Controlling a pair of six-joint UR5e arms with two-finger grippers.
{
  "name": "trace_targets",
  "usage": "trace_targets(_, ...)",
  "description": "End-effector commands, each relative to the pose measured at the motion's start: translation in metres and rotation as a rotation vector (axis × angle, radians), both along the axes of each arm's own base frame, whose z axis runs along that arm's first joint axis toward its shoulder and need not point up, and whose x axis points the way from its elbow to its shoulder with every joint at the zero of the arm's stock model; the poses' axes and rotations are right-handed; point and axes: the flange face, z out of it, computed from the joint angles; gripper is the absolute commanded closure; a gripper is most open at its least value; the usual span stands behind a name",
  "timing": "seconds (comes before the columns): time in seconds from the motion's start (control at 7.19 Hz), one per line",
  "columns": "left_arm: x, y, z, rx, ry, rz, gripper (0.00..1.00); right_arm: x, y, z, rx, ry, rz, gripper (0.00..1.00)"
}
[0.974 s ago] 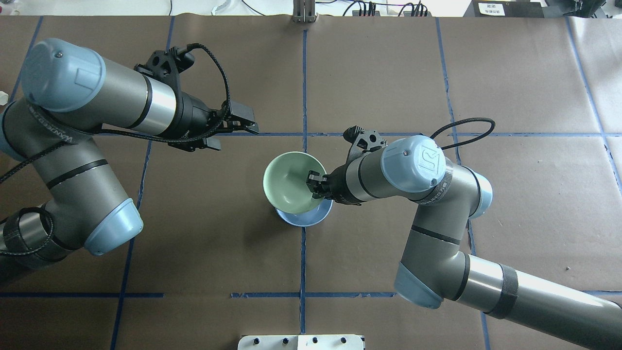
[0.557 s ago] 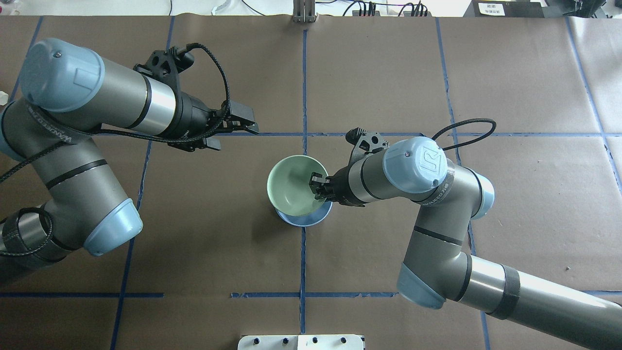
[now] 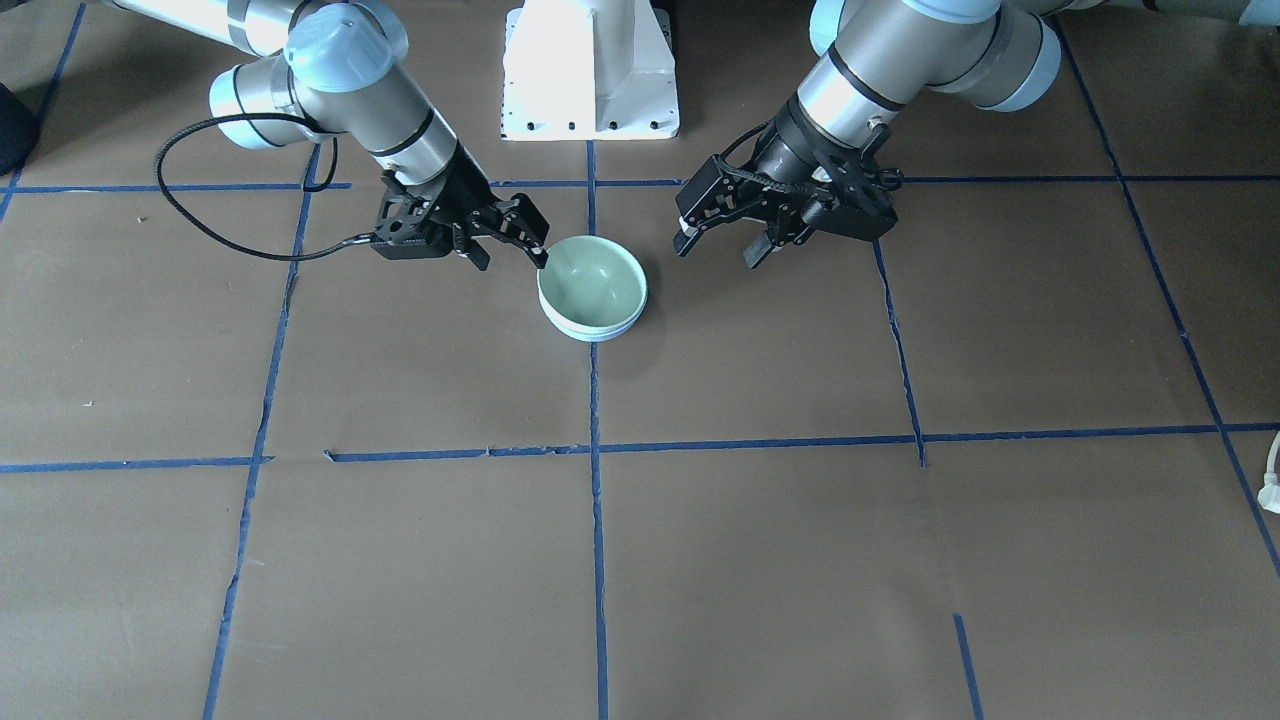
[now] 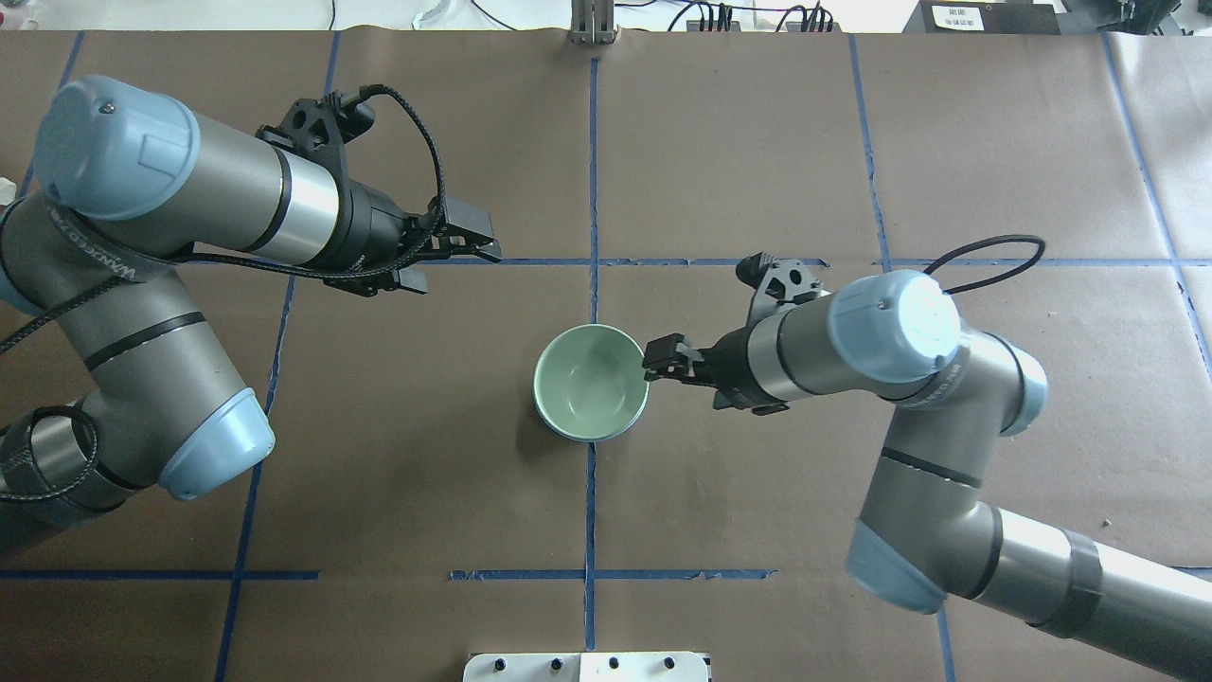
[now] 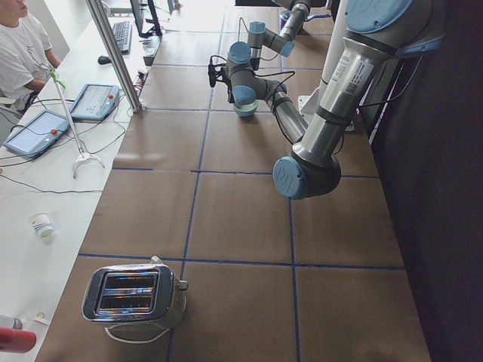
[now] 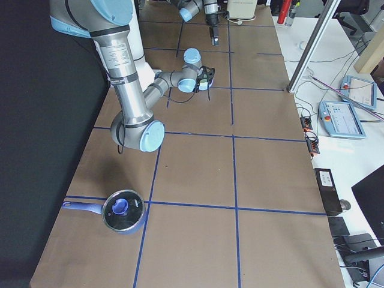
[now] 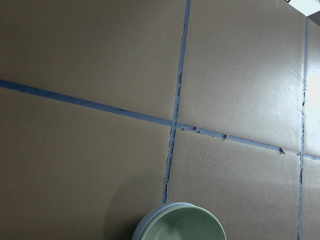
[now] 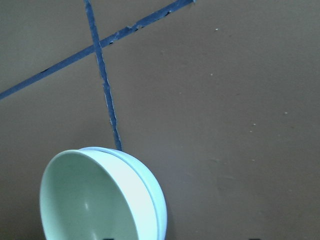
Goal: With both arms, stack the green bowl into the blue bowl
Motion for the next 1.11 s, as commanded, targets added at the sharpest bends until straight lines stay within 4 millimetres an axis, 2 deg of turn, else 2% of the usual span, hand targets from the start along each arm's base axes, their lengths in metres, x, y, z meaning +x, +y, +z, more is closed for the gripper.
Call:
trace_targets(0.0,-0.005,-0.001,0.01,-0.005,-0.013,-0.003,0.04,0.105,-0.025,0.058,-0.044,0.033,-0.015,0.0)
trace_targets(0.14,-0.012,-0.005,0.025,-0.016,-0.032,-0.012,0.05,0.159,-0.033,0.098,-0.005,0.077,-0.054,0.0)
trace_targets(0.28,-0.024,-0.013,0.038,0.024,-0.068,0.001,0.04,0.222,-0.045,0.139,0.069,0.114,-0.096,0.0)
trace_targets(0.42,-0.065,-0.028,0.085,0.03,-0.12,0.041,0.04,0.284,-0.056,0.171,0.139,0.141,-0.112,0.0)
trace_targets(0.56,-0.106,-0.037,0.133,0.098,-0.182,0.089,0.04,0.334,-0.067,0.205,0.187,0.175,-0.102,0.0)
trace_targets(0.7,-0.15,-0.042,0.178,0.192,-0.252,0.122,0.04,0.38,-0.077,0.238,0.232,0.219,-0.085,0.0)
trace_targets(0.83,-0.201,-0.048,0.215,0.263,-0.294,0.146,0.04,0.426,-0.085,0.279,0.273,0.276,-0.128,0.0)
trace_targets(0.97,-0.259,-0.056,0.249,0.296,-0.309,0.157,0.04,0.461,-0.086,0.312,0.307,0.355,-0.22,0.0)
